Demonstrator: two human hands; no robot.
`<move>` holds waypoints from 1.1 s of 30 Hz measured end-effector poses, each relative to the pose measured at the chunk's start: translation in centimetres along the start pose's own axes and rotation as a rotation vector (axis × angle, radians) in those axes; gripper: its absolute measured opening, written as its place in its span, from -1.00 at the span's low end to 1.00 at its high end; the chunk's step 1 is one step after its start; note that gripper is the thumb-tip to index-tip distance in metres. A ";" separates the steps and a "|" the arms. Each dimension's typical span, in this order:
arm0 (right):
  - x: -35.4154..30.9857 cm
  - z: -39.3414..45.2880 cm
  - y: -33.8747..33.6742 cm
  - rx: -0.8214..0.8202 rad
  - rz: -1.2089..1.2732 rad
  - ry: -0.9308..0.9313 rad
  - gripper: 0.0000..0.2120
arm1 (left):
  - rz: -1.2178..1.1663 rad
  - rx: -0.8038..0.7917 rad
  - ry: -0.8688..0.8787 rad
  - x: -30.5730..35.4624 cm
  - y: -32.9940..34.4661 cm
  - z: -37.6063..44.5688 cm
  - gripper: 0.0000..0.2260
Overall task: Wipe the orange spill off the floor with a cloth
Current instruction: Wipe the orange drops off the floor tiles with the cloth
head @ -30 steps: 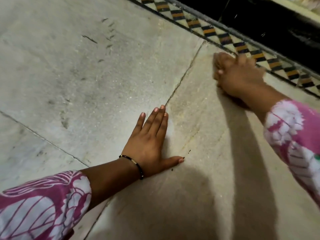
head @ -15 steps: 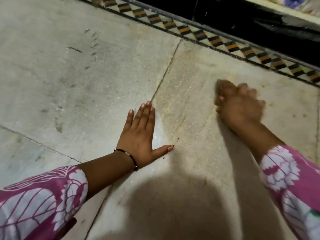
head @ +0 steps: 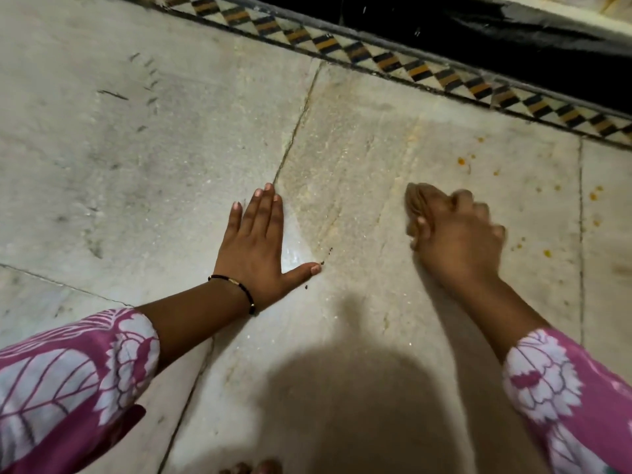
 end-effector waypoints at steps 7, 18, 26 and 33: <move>0.4 -10.4 0.2 -0.023 -0.071 0.139 -0.48 | -0.012 0.021 -0.012 -0.1 0.2 0.0 0.00; 2.0 -4.9 -1.2 -0.031 0.003 0.116 -0.44 | 0.005 -0.013 -0.002 -0.1 -0.1 0.0 0.03; -5.9 -13.0 3.1 -0.086 -0.044 -0.190 -0.24 | 0.008 -0.003 -0.009 -0.2 0.1 -0.1 0.03; -0.5 -4.4 0.8 -0.055 -0.055 -0.099 -0.38 | 0.001 -0.016 -0.008 -0.2 0.0 0.0 0.03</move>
Point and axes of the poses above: each hand's wrist, its own z-axis towards the middle knuckle, its own y-axis out of the palm, x = y × z, the point moved 6 cm from there along z, towards the middle knuckle, and after that the axes turned 15 degrees about z, right-handed, at the moved point
